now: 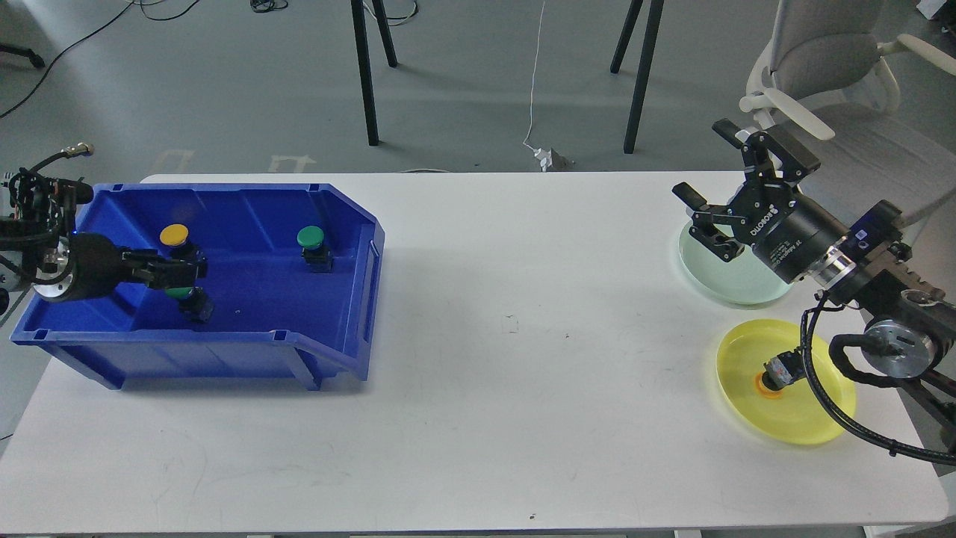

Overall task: Pass button and place on color plate
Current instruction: 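Lower the left gripper into the bin and grasp a green button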

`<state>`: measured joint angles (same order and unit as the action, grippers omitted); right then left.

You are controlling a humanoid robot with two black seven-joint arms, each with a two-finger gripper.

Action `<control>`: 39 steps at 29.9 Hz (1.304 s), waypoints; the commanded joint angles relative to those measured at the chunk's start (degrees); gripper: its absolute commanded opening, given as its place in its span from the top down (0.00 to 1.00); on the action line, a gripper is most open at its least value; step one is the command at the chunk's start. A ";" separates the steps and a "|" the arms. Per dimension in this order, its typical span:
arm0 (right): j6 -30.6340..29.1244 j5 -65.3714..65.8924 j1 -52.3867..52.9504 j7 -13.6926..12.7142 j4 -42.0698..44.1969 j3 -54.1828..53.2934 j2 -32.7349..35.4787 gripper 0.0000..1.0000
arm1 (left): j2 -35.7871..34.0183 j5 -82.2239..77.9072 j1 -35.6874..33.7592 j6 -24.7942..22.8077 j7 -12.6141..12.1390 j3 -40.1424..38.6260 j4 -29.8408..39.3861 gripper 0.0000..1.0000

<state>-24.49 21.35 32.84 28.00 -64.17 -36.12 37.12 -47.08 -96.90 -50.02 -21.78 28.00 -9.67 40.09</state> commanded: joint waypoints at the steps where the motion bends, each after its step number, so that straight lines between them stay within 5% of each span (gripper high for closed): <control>1: -0.03 0.00 -0.31 0.00 0.01 0.08 0.06 0.03 | 1.55 0.04 0.80 -0.10 0.00 0.01 -2.55 0.11; 9: -0.03 0.00 -0.49 0.00 0.01 0.08 0.06 0.03 | 2.52 -0.05 0.89 -1.33 0.00 0.01 -3.52 0.16; 39: -0.03 0.00 -1.19 0.00 0.01 0.08 0.06 0.03 | 2.61 -0.31 0.89 -3.44 0.00 0.09 -3.52 0.66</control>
<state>-24.52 21.35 31.70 28.00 -64.16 -36.03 37.21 -44.47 -97.13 -49.13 -25.27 28.00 -9.66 36.56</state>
